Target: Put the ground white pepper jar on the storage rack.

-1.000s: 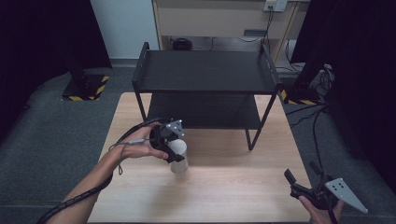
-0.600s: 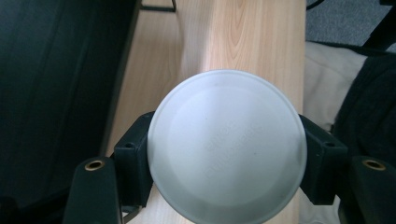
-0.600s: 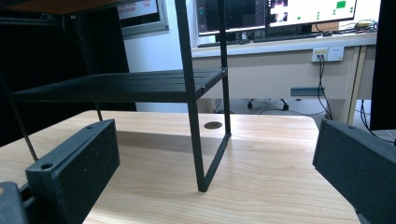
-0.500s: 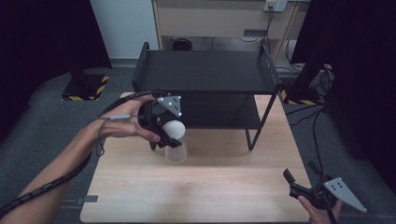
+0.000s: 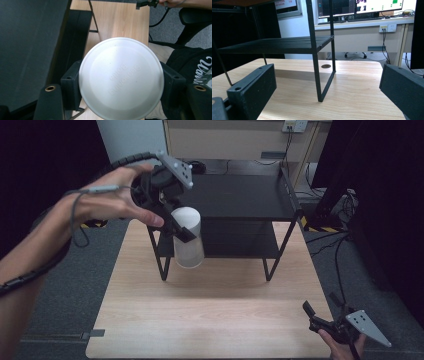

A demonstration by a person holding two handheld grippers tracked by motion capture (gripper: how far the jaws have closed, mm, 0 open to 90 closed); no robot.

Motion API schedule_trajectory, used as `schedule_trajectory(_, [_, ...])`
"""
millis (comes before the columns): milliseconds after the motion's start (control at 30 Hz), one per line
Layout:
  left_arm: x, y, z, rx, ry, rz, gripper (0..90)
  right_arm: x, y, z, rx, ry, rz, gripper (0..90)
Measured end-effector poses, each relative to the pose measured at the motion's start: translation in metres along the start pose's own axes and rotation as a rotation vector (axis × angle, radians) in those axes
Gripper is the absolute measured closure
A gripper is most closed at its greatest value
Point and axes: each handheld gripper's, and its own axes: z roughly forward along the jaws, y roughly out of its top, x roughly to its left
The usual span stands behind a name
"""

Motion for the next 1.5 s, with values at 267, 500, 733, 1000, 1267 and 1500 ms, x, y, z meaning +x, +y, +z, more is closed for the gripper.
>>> schedule_trajectory(267, [-0.006, 0.032, -0.035, -0.005, 0.062, 0.008, 33.3, 0.001, 0.0, 0.0, 0.001, 0.0, 0.004, 0.8])
schedule_trajectory(500, [0.012, 0.035, -0.038, 0.003, 0.137, -0.057, 33.3, 0.0, 0.0, 0.0, 0.0, 0.003, 0.006, 0.8])
schedule_trajectory(733, [0.049, 0.019, -0.034, 0.002, 0.185, -0.191, 33.3, -0.001, -0.001, -0.001, 0.0, 0.003, 0.011, 0.9])
schedule_trajectory(1000, [0.082, 0.005, -0.03, 0.005, 0.277, -0.337, 33.3, -0.002, -0.001, -0.002, -0.002, 0.002, 0.015, 0.9])
schedule_trajectory(1267, [0.1, -0.003, -0.027, 0.033, 0.328, -0.432, 33.3, -0.003, -0.001, -0.003, -0.005, 0.003, 0.023, 0.9])
schedule_trajectory(1500, [0.109, -0.01, -0.02, 0.039, 0.327, -0.457, 33.3, -0.004, -0.002, -0.003, -0.006, 0.003, 0.028, 0.9])
